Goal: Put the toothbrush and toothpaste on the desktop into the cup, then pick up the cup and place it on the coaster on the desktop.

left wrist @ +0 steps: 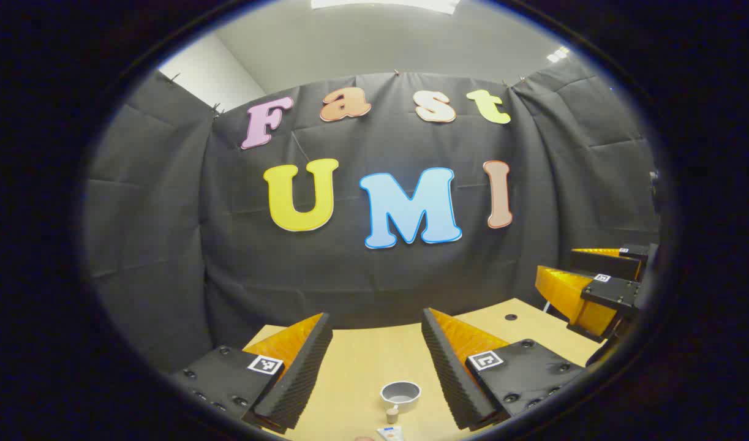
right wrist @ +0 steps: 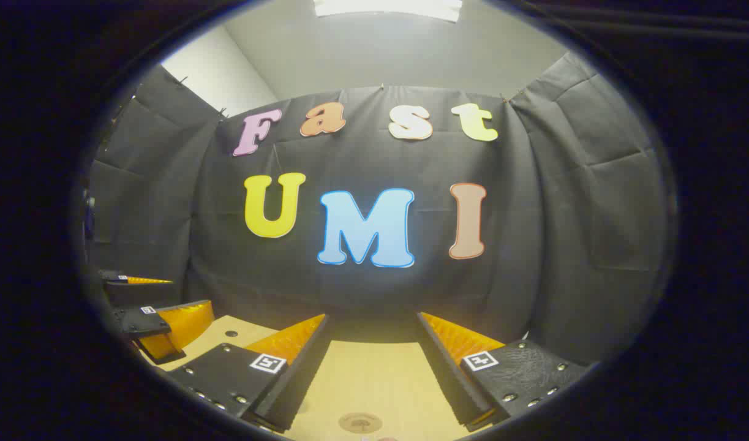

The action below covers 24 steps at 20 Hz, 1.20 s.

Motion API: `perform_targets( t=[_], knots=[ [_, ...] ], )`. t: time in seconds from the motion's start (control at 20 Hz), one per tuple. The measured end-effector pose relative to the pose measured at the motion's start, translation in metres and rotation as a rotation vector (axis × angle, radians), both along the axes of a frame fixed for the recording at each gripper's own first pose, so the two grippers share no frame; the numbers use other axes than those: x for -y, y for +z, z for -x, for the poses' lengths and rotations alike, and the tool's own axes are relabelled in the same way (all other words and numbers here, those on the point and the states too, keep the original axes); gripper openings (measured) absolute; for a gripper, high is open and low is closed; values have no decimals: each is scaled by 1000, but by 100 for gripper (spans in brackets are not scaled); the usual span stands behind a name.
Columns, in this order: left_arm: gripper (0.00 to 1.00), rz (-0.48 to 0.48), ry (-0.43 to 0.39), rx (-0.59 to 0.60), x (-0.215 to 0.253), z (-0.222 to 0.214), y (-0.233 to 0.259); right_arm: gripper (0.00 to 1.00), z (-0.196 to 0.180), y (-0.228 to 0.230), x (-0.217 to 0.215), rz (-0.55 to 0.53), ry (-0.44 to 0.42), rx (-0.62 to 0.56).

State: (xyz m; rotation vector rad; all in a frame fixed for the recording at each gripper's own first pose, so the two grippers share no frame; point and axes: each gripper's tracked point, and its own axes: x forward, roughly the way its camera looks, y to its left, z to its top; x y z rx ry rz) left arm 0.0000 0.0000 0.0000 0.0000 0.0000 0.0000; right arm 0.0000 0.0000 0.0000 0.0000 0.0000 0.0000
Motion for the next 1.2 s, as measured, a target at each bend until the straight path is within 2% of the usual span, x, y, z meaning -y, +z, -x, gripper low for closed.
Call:
perform_targets(
  t=[0.35, 0.9, 1.0, 1.2],
  knots=[
    [94, -16, 16, 14, -6, -5, 10, 89, -16, -3, -2, -1, 27, -6],
    [95, 27, -8, -5, 0, -10, 10, 89, -14, -6, 0, -24, 31, -16],
    [92, 26, -7, -5, -1, -12, 9, 89, -14, -6, 0, -26, 33, -11],
    [95, 30, -9, -30, 3, -15, 4, 89, -11, -11, 0, -29, 34, -40]
  ],
)
